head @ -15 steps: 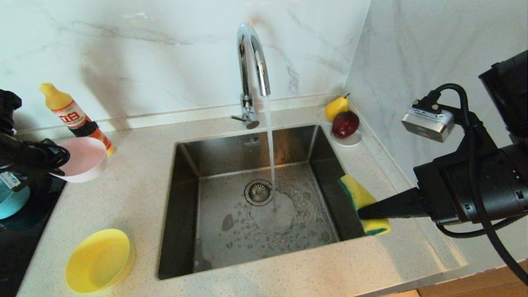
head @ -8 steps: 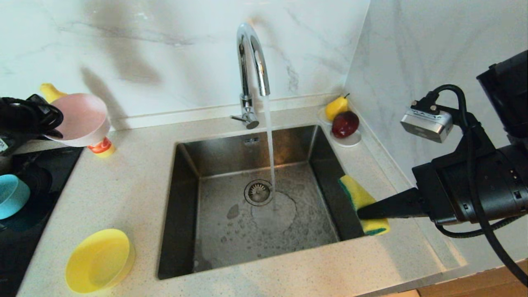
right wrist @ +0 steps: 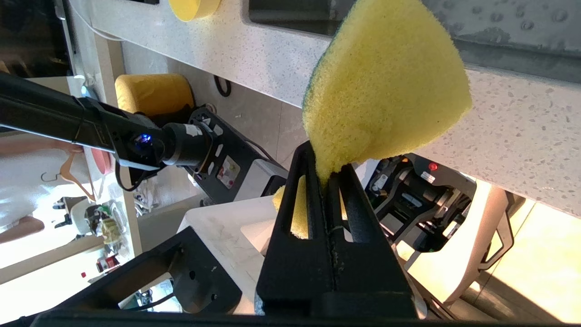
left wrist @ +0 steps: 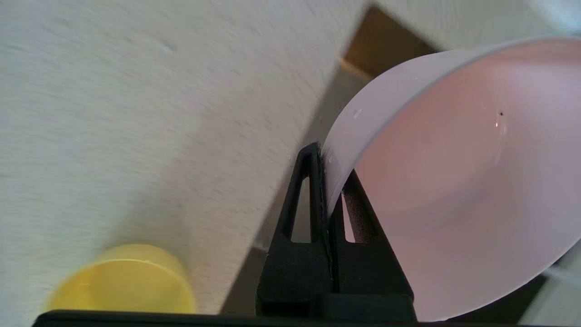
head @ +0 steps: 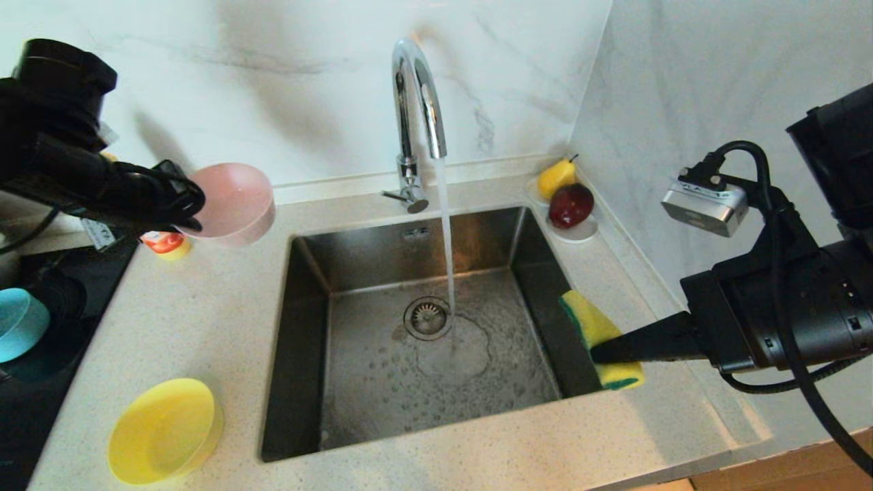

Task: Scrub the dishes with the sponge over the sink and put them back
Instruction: Wash the bowl

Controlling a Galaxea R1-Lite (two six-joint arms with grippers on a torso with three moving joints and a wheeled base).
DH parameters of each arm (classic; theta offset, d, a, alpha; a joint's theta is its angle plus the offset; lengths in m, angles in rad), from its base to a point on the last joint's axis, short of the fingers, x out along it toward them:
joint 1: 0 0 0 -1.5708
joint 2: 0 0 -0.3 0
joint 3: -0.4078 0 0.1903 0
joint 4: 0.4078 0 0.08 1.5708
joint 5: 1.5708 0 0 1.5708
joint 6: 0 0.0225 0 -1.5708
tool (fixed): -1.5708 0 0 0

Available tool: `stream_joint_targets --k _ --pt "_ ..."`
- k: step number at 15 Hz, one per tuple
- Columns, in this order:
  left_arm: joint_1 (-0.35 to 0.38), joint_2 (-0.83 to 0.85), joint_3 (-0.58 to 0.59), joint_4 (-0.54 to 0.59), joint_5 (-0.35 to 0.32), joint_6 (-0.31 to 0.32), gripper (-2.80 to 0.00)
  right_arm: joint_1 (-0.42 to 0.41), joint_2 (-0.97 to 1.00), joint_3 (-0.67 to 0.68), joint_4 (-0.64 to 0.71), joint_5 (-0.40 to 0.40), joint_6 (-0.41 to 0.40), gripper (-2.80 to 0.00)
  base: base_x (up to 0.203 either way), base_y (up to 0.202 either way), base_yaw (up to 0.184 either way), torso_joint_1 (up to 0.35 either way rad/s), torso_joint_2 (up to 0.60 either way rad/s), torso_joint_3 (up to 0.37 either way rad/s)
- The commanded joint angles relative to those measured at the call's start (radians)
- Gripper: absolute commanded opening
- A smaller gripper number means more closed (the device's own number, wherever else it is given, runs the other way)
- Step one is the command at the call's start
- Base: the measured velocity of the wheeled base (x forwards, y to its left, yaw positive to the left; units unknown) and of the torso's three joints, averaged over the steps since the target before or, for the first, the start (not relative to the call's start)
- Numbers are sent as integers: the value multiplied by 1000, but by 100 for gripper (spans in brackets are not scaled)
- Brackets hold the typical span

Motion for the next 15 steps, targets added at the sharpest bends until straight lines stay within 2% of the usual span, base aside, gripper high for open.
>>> stream_joint_targets --k 1,3,5,8,10,15 --pt "-123 69 -11 2 41 -14 -280 1 0 -4 2 2 2 -280 0 0 0 0 0 0" --pt "-218 141 -59 7 62 -42 -280 1 4 -3 2 2 1 -280 0 0 0 0 0 0" --pt "-284 206 -124 11 69 -52 -280 1 4 -2 2 1 0 -280 0 0 0 0 0 0" --pt "-362 283 -138 -13 91 -54 -280 1 3 -1 2 2 -1 -280 0 0 0 0 0 0" --pt "-397 313 -139 -49 123 -59 -280 1 0 5 2 2 0 -280 0 0 0 0 0 0" --pt "-461 364 -139 -113 130 -97 -280 6 -17 11 -13 5 0 -280 0 0 0 0 0 0"
